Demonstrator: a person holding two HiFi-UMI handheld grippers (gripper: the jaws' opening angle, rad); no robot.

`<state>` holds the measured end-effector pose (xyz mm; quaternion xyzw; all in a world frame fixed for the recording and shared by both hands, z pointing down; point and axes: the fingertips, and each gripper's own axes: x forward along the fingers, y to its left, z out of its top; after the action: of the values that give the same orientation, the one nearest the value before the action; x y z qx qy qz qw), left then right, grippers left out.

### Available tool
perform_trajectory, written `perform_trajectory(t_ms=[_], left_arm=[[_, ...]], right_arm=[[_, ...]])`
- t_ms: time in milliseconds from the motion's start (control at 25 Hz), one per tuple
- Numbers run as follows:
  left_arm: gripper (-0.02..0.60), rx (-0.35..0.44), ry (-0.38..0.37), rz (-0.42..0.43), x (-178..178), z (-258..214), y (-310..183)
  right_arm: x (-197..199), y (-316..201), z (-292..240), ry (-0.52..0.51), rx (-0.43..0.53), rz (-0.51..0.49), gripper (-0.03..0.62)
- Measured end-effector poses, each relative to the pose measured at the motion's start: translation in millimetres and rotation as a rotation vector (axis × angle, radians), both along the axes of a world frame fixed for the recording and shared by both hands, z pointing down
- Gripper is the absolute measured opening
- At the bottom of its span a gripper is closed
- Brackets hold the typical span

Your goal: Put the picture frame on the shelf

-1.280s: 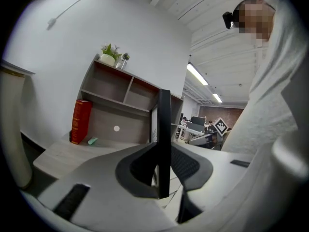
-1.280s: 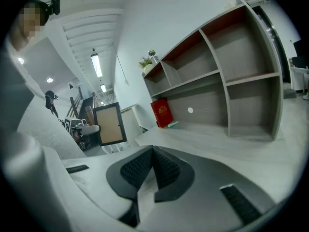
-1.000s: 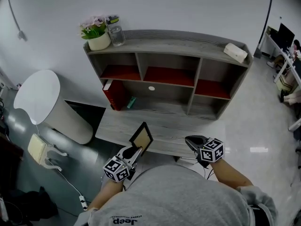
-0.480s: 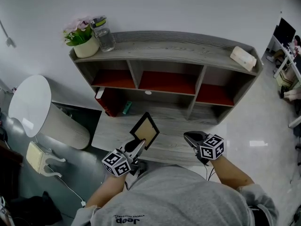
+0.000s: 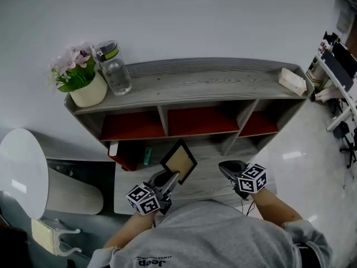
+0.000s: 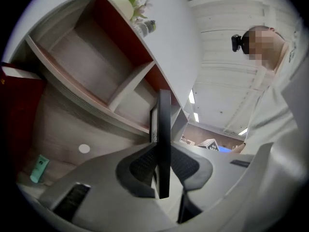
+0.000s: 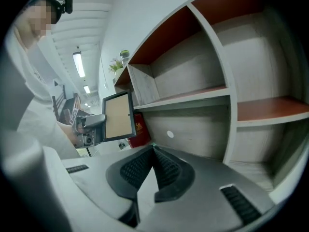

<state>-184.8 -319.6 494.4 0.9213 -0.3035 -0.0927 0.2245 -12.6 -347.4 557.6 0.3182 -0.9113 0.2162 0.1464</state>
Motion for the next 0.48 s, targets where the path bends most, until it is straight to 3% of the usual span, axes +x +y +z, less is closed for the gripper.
perform_trajectory(t_ms=[200, 480], left_arm=[[0.098, -0.021, 0.054, 0.043, -11, -7, -25], [0.098, -0.042, 0.111, -0.022, 16, -14, -35]], right_arm=[[-22, -15, 3, 0.004, -0.016, 0.012, 0.018], [-7, -22, 4, -0.008, -0.020, -0.086, 0.018]])
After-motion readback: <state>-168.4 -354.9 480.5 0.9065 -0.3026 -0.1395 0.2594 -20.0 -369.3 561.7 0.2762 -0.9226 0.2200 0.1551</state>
